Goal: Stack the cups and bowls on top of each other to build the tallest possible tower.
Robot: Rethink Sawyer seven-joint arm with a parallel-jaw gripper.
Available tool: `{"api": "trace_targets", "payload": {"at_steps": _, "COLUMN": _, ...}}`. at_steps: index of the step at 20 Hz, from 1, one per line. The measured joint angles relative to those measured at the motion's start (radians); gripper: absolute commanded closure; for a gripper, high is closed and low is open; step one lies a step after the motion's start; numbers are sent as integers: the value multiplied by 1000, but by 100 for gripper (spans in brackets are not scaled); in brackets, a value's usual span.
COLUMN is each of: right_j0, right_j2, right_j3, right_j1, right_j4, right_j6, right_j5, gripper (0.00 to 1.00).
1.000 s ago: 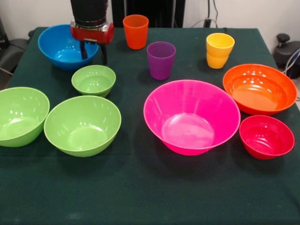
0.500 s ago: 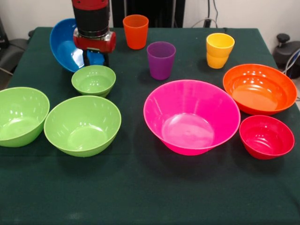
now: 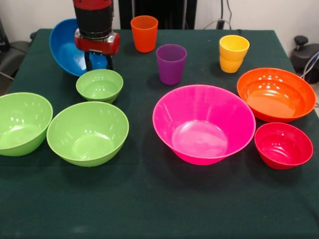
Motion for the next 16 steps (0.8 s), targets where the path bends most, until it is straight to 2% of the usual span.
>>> {"api": "trace_targets", "payload": {"at_steps": 11, "right_j0": -12, "right_j2": 0, "right_j3": 0, "right_j1": -31, "right_j4": 12, "right_j6": 0, "right_j5": 0, "gripper": 0}}
{"api": "trace_targets", "payload": {"at_steps": 16, "right_j0": -13, "right_j2": 0, "right_j3": 5, "right_j1": -68, "right_j4": 51, "right_j6": 0, "right_j5": 3, "gripper": 0}}
